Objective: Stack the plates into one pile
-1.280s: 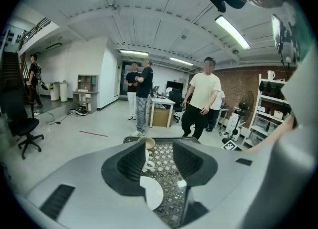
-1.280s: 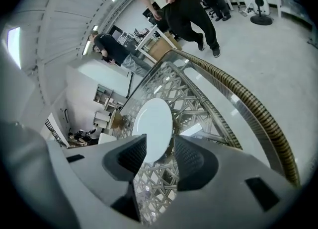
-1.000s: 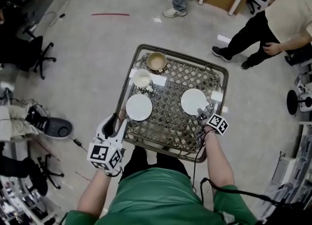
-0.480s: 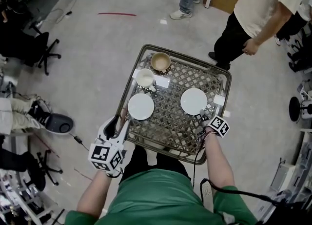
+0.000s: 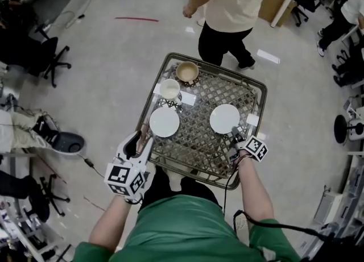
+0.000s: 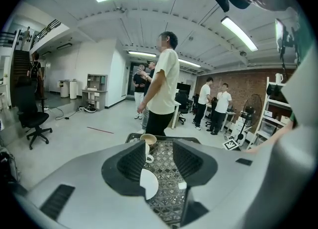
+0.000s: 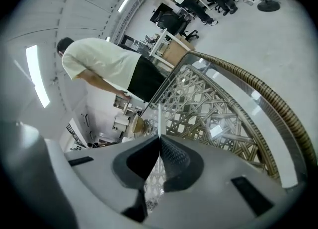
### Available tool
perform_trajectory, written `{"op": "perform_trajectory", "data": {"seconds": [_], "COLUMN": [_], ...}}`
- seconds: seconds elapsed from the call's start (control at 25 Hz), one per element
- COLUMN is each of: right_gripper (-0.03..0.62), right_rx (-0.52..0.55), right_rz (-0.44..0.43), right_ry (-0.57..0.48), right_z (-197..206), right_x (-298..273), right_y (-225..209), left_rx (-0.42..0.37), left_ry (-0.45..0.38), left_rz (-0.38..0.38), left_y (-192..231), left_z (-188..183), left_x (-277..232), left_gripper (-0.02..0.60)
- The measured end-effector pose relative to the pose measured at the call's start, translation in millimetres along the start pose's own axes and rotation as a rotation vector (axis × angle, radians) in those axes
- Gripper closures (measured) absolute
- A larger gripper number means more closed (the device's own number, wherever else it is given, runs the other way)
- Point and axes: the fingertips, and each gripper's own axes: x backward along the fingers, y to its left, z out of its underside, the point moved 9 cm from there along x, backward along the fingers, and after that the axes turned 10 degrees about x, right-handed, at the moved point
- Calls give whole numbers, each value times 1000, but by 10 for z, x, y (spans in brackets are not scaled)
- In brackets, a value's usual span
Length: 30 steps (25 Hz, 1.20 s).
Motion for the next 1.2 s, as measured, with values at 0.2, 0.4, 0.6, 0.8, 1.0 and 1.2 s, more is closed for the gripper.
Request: {"op": "perform_trajectory", "data": {"seconds": [0.2, 0.4, 0.6, 0.8, 1.0, 1.2], "right_gripper": [566, 566, 566, 566, 566, 566], "right_rx": [9, 22, 19, 9, 21, 39], "right_rz": [-60, -100, -133, -157, -174, -186], "right_ry": [-12, 2, 11, 14, 43, 92], "right_z": [78, 220, 403, 655, 937, 1219], "right_x": [137, 205, 168, 74, -136, -396], "right_y": [162, 382, 602, 838, 1139, 1431], "left_rx": [8, 24, 32, 31, 33, 39], "left_ry": [-19, -32, -40, -48, -43, -39], "left_rz": [-15, -16, -13, -12, -10, -11], "left_y": [80, 142, 297, 557, 907, 1260], "left_z": [40, 89, 91, 39, -21, -102], "left_x": [179, 334, 445, 568, 675, 733], "left_gripper": [399, 399, 399, 399, 399, 399]}}
